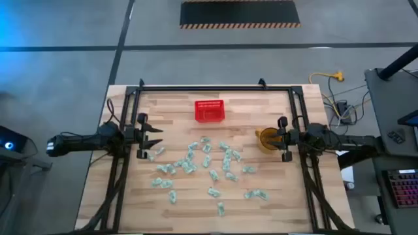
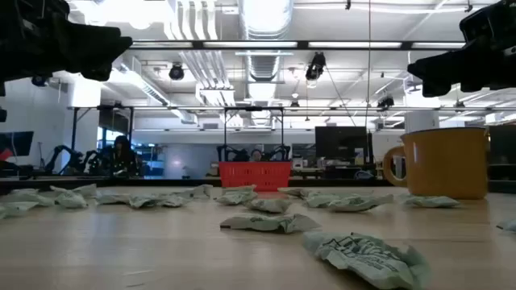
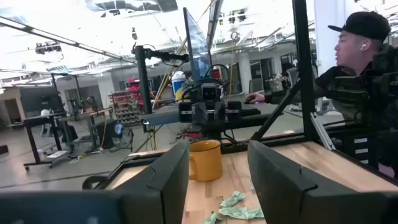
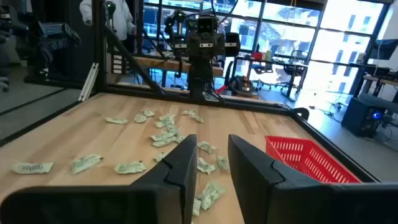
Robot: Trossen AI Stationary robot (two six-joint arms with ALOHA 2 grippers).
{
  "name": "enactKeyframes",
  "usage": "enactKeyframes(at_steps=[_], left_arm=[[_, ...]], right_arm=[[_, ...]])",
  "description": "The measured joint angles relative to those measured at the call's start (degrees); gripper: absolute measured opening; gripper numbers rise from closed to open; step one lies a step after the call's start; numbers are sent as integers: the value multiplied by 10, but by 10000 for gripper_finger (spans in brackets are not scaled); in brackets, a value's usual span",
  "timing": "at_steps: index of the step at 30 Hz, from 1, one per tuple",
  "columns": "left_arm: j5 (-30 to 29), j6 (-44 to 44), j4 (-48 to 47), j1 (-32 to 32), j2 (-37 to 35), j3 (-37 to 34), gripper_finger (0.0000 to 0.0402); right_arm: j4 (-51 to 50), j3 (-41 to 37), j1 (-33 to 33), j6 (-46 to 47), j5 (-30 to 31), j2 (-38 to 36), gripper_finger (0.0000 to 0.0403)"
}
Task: Pick and place Stevia / Truvia into bins
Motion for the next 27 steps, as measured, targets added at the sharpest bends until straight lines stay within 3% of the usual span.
enactKeyframes(at_steps=[27], left_arm=[[0, 0, 0, 0, 0, 0, 148]], right_arm=[[0, 0, 0, 0, 0, 0, 68]])
